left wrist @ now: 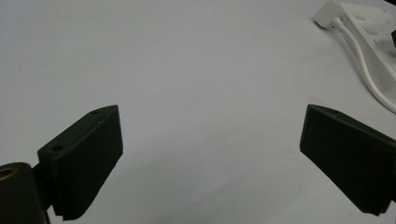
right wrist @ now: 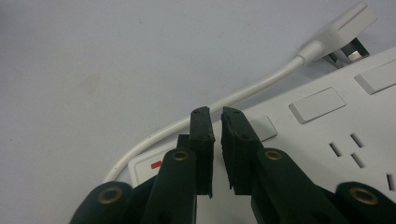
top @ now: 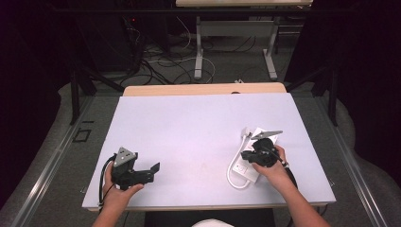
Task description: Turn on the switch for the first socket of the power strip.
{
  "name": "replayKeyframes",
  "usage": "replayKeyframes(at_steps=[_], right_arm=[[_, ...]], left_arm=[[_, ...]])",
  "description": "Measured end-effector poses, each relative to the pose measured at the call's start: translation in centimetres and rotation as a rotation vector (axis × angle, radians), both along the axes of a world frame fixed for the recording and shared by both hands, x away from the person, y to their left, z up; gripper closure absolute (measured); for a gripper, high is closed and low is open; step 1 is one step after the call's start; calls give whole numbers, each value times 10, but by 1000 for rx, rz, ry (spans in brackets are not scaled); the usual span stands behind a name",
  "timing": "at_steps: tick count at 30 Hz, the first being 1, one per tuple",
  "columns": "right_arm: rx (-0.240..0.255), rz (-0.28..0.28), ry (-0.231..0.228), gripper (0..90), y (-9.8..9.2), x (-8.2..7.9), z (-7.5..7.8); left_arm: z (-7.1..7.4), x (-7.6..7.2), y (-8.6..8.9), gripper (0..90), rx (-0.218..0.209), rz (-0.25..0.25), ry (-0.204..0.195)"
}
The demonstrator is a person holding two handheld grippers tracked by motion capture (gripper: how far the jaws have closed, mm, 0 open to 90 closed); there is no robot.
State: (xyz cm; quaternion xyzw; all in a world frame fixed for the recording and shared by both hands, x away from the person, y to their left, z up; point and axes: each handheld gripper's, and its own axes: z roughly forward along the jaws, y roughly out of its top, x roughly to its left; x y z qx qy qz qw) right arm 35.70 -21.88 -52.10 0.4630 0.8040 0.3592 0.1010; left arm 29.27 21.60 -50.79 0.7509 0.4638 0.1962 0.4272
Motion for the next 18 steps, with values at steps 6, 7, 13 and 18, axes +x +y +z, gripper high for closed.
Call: replayKeyframes(at_steps=[6, 7, 13, 18], right_arm=[[3, 6, -9, 808, -1, -1, 2], [8, 4, -3, 806, 0, -2, 3], [11, 7, -11, 787, 1, -2, 5], [15, 10, -14, 750, 1, -2, 7]], left_arm=[[0, 0, 0, 57, -8, 2, 1], [0, 0, 0, 57, -8, 2, 1], [0, 0, 0, 57, 1, 4, -4], [0, -1, 0, 57, 0, 6, -4]])
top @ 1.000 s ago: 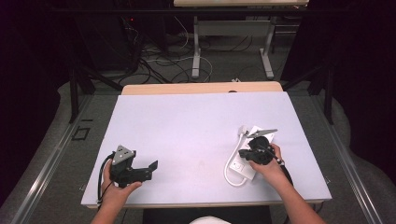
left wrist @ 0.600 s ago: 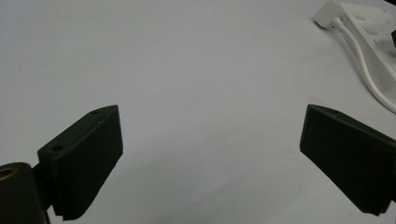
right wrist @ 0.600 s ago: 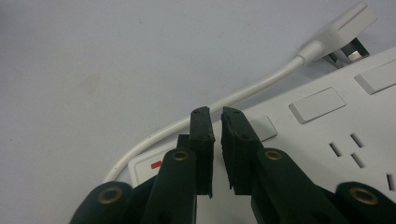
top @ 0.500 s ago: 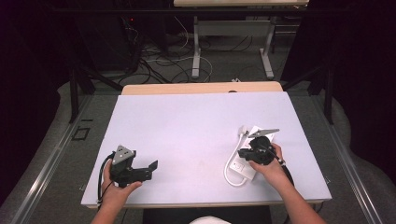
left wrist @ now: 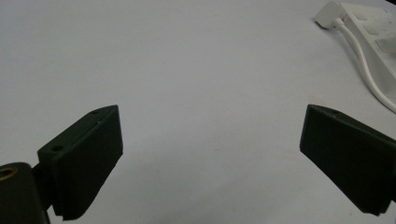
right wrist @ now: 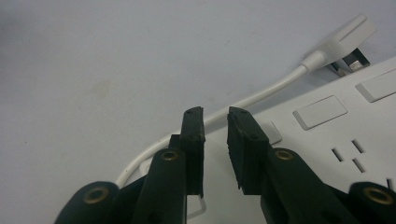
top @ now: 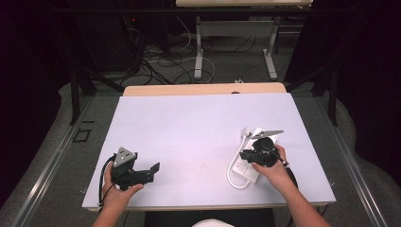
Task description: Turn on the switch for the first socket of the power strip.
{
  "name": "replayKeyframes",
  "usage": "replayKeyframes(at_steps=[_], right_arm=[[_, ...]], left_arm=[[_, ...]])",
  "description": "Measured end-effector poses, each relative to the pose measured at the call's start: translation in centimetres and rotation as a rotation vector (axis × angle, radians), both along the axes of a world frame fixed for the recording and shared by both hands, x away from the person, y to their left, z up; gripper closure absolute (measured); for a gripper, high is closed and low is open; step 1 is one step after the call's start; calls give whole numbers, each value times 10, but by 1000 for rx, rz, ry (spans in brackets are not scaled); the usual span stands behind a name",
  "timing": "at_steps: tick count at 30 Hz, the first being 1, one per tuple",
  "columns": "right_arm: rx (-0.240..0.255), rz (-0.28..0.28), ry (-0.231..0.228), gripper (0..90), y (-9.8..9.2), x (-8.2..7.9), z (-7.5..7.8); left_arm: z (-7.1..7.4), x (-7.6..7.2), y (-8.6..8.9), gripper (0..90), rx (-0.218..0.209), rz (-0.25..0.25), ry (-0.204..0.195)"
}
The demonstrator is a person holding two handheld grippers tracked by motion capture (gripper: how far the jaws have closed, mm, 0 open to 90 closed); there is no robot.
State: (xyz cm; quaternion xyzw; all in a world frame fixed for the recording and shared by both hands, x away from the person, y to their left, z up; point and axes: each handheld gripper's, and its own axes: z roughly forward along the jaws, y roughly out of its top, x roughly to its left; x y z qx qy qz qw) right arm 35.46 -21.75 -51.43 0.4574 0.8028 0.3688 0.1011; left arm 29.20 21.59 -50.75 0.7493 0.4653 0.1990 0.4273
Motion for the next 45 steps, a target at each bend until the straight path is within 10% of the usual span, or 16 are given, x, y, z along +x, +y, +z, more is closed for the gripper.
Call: replayKeyframes(at_steps=[27, 45], right_arm=[[-21, 36, 53, 529, 3, -4, 4], [-65, -57, 79, 310, -19, -3, 12]], left_arm=[[-1, 0, 0, 59, 0, 5, 4], [-2, 1, 1, 59, 0, 13, 11]])
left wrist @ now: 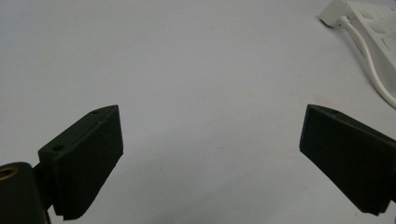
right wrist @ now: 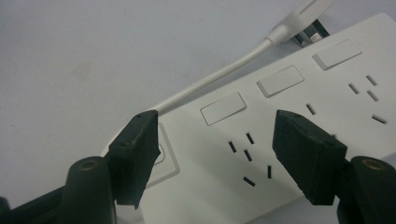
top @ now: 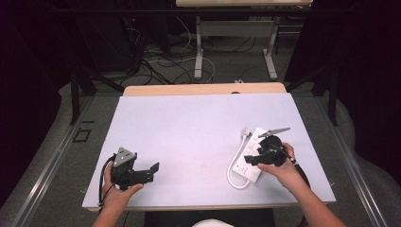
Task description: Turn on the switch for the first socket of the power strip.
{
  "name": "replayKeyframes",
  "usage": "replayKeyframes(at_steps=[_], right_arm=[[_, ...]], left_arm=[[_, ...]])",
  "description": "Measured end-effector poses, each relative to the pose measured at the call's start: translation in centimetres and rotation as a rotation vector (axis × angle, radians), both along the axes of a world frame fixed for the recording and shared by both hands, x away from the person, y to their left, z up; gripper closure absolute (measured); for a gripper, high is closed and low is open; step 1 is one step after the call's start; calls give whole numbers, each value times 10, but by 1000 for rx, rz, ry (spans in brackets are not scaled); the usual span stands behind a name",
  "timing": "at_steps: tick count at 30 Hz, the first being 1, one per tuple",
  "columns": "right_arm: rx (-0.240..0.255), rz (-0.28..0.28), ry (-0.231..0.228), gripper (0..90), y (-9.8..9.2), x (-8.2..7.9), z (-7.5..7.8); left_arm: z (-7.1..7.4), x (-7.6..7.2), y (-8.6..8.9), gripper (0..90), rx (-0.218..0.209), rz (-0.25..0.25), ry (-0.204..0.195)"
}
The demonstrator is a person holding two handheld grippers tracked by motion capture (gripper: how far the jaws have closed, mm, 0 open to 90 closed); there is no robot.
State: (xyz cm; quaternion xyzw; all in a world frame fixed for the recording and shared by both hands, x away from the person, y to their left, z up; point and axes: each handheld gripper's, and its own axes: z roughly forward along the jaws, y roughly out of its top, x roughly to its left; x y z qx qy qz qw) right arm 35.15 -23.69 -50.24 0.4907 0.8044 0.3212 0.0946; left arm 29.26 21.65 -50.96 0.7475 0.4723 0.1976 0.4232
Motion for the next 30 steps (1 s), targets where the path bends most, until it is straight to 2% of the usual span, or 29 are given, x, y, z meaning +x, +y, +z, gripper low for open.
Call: replayKeyframes(at_steps=[3, 11, 17, 23, 26, 28, 30], right_arm=[[2, -9, 0, 310, -3, 0, 1], [-9, -46, -55, 273, -18, -4, 6], [14, -94, -70, 164, -33, -5, 6], [12, -152, -76, 133, -48, -8, 1], [11, -165, -81, 101, -50, -8, -1], [4, -164, -93, 26, -55, -9, -5], [-1, -167, -100, 4, -56, -10, -6]], left_arm=[[0, 0, 0, 59, 0, 0, 0], [0, 0, 0, 59, 1, 0, 0], [0, 1, 1, 59, 10, -2, -1], [-1, 0, 0, 59, 4, 2, 3], [0, 1, 1, 59, 11, 0, 0], [0, 0, 1, 59, 12, 1, 0], [-1, 0, 1, 59, 12, 1, 0]])
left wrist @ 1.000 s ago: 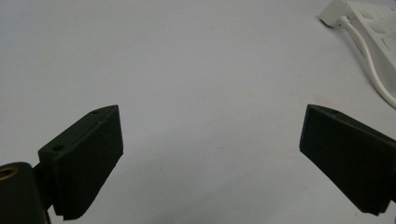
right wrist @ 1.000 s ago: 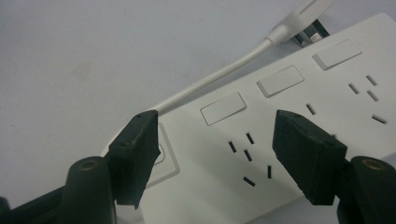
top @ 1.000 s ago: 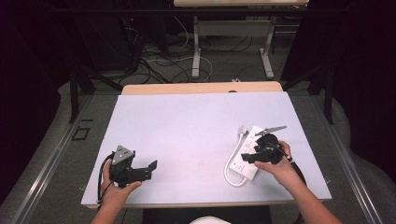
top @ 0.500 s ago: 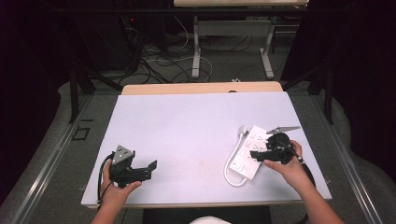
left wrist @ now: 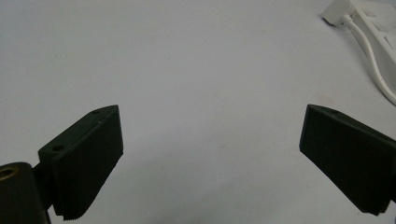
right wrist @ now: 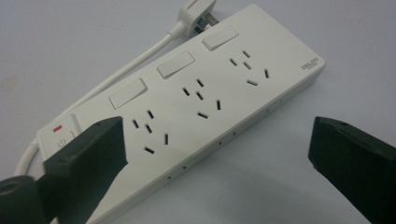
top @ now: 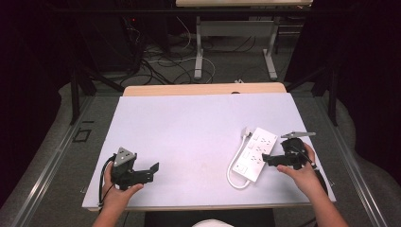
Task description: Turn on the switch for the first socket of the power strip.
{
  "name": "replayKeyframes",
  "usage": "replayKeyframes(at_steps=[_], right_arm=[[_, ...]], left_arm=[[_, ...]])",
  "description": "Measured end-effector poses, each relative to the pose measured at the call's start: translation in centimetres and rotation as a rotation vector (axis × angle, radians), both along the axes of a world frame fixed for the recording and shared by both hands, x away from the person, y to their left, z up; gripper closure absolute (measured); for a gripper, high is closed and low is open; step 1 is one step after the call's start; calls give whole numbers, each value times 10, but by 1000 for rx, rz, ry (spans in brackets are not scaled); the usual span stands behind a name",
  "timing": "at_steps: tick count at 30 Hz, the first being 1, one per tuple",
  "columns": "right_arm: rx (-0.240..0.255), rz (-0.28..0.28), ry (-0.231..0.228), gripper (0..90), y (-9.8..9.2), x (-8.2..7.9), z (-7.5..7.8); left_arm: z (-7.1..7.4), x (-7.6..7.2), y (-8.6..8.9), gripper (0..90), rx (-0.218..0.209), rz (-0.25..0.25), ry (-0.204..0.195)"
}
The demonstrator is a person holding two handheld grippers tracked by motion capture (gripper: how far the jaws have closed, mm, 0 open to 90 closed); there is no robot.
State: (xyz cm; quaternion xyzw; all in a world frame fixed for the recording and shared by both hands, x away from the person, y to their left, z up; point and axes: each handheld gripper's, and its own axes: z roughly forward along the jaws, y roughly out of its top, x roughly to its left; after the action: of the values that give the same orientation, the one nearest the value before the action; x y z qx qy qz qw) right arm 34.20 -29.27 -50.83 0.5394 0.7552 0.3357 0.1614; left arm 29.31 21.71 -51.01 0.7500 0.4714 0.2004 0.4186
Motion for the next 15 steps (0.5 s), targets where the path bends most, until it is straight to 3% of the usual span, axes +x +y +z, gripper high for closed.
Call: replayKeyframes(at_steps=[7, 15], right_arm=[[-17, -29, -7, 0, -8, -2, -7], [-4, -70, -19, 0, -19, -2, -15]], left_arm=[[0, 0, 0, 59, -9, 3, 4], [0, 1, 1, 59, 1, -3, 9]])
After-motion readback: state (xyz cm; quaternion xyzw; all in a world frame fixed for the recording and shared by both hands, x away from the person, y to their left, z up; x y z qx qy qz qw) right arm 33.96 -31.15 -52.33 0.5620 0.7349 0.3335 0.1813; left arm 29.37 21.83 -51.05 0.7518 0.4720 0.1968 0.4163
